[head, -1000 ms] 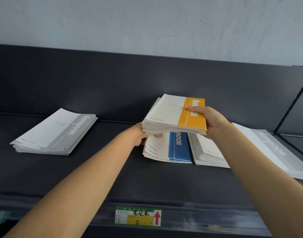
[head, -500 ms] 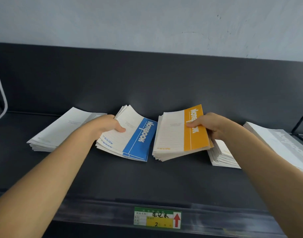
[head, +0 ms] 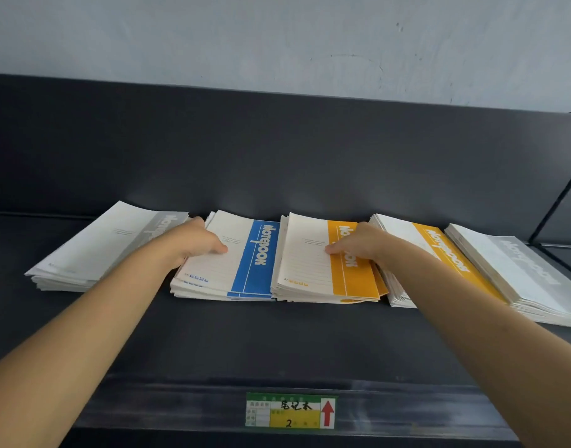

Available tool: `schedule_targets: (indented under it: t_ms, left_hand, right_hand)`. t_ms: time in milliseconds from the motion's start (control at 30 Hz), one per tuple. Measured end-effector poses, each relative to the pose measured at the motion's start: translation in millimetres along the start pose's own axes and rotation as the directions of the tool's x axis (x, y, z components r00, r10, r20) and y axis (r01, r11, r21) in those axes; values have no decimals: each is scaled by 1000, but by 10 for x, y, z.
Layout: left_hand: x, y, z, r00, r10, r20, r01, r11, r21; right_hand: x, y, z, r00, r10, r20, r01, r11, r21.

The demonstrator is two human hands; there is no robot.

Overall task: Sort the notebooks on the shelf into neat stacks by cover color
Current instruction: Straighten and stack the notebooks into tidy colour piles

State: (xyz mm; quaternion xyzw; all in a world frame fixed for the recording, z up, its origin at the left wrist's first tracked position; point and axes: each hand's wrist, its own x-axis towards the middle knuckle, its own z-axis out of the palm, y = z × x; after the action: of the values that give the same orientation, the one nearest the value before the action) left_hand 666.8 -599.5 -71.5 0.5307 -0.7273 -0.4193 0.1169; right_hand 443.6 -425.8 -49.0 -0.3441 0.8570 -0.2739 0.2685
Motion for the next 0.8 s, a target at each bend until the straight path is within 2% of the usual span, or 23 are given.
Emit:
schedule_targets:
  t_ms: [100,133,167,267,400,433,567,667,733,800]
  left_hand:
    - [-112,104,96,990,97,-104,-56,938,341]
    - [-184,163,152,977,171,-127,-104,903,418]
    - [-252,226,212,967,222,-121,-154,895,418]
    - [-397,396,424,967,254,29,-255,944,209]
    - [-511,557,741,928,267,261,-265,963,-43]
    - [-513,582,820,913,272,305,-263,962,-70]
    - [-471,641,1007,914,263,308,-249,965,-84]
    - [-489,731,1079,915,270,301,-248,963,-109]
    - [-546,814,1107,935,278,221,-288,958,14]
    - [-615,919,1164,935,347,71,-352,891,286]
  right_hand:
    - [12,40,9,998,-40,-40,38,998,-40]
    - [21,37,2,995,-77,-70,72,995,-67]
    - [27,22,-12,988,-121,-99,113,990,-84]
    - [-32,-54,-110,967,-211,-140,206,977,-49]
    - [-132,-4,-373,941,-216,-259,244,967,80]
    - [-147,57,-461,935,-194,-296,240,962,128]
    - [-214,440,-838,911,-42,-409,143,965,219]
    - [-284,868,-1159,839,125,-529,47,953,299]
    - [-308,1200,-1342,818,209,-536,-55,956,289]
    - [-345,1507,-1485,813,294,-503,-188,949,253]
